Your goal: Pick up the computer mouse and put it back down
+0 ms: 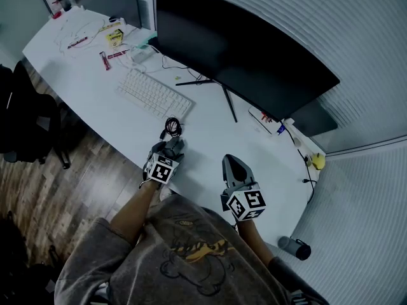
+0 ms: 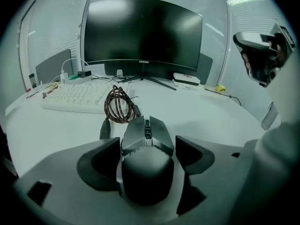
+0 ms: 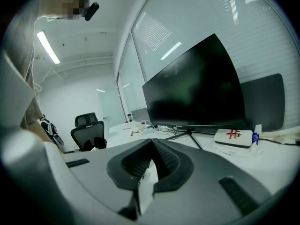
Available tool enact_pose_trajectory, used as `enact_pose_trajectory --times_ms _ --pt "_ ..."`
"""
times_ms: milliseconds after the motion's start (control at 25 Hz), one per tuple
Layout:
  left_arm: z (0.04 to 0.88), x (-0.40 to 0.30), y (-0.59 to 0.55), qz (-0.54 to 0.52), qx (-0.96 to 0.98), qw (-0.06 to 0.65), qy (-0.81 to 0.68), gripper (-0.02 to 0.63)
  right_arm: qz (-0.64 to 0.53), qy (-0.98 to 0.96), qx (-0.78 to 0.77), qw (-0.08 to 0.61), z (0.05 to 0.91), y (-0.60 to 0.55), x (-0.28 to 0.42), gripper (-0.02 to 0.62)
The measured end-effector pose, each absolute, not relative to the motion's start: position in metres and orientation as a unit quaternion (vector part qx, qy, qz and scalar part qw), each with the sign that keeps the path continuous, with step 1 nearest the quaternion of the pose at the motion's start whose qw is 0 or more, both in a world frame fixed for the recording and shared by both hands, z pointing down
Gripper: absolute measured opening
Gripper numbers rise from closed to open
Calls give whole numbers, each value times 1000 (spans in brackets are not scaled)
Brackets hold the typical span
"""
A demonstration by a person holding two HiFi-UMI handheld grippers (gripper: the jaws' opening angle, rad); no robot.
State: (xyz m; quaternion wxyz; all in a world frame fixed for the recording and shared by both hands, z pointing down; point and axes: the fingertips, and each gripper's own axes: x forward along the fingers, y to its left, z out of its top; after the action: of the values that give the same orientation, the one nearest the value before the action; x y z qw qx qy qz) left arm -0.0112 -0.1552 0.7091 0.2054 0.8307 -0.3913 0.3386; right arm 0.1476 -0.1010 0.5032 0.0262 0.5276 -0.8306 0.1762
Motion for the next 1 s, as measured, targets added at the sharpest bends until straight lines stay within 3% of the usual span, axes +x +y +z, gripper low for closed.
enact_pose_trajectory --times_ms 520,640,1000 --pt "708 -16 -161 348 823 204 -399 348 184 -827 530 28 510 -102 145 6" --pt "707 -15 -160 353 825 196 -395 313 184 -827 530 29 510 -102 143 6" --pt "696 -17 -156 344 832 192 -390 307 181 -824 536 29 510 -103 143 6"
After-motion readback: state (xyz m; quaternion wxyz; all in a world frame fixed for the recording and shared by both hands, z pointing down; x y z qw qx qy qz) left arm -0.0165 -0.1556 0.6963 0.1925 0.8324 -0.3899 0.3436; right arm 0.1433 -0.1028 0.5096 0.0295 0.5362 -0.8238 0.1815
